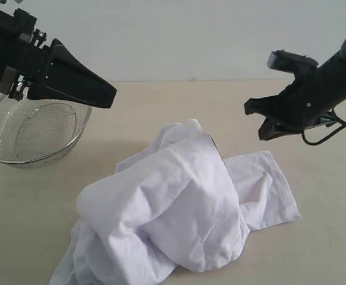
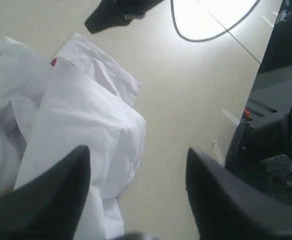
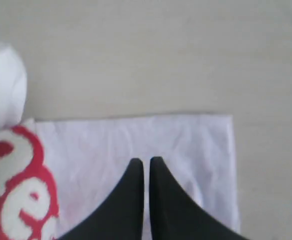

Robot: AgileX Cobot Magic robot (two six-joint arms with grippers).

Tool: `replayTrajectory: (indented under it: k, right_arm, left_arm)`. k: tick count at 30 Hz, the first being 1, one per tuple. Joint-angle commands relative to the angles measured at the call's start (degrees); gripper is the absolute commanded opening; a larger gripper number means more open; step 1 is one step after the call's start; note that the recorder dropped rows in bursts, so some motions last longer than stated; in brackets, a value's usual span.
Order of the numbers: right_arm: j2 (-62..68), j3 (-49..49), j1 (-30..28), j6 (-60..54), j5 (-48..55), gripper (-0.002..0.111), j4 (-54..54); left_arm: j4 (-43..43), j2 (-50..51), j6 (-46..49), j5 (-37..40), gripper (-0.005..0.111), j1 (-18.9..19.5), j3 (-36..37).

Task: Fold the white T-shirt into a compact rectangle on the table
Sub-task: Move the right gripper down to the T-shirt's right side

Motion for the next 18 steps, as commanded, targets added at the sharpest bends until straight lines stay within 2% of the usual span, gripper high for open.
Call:
replayTrajectory:
  k: [1, 6, 15, 18]
  right_arm:
    - [-0.76, 5.42, 5.87, 1.39, -1.12, 0.0, -1.43]
    - [0.5, 6.49, 8.96, 7.17, -4.5, 0.0, -7.16]
    - [8.26, 6.29, 8.96, 8.69, -10.74, 0.0, -8.75]
    - [13.09, 2.4, 8.96, 11.84, -9.96, 0.0, -12.89]
  left_arm:
    - [-0.87, -0.17, -1.04, 1.09, 0.053, -0.44, -0.35]
    - [-0.87, -0.17, -1.91, 2.16, 0.053, -0.44, -0.35]
    - [-0.87, -0.17, -3.09, 3.05, 0.053, -0.44, -0.35]
    - [-1.11, -0.17, -3.09, 3.05, 0.053, -0.44, -0.35]
